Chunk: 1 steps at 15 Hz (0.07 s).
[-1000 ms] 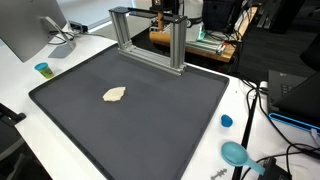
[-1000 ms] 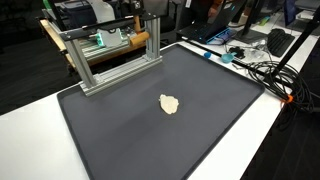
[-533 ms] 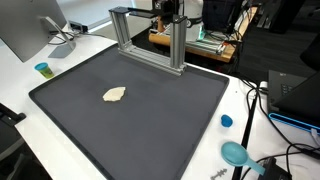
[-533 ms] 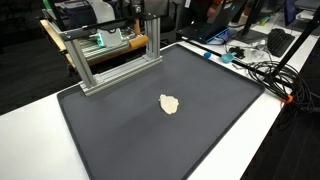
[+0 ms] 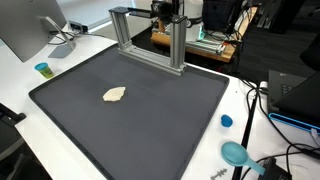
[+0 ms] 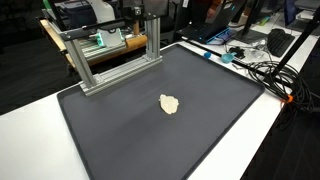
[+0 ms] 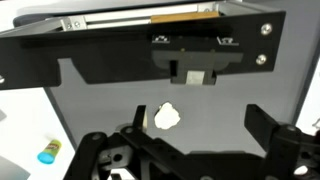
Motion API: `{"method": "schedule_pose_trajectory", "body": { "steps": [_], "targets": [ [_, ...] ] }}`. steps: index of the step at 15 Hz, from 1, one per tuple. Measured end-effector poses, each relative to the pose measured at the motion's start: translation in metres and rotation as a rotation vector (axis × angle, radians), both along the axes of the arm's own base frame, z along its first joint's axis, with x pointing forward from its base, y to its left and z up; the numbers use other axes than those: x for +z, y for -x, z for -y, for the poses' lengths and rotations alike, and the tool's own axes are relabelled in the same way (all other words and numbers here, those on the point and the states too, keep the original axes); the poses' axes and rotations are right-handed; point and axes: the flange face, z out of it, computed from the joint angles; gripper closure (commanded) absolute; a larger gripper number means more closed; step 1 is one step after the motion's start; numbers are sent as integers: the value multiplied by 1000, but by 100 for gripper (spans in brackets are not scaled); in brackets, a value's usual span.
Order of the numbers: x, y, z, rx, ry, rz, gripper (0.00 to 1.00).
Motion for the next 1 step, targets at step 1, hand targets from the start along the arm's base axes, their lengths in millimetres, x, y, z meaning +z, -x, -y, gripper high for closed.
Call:
{"method": "schedule_pose_trajectory", "body": {
  "steps": [1],
  "targets": [
    [22, 3, 8, -23, 3, 48, 0]
  ]
}}
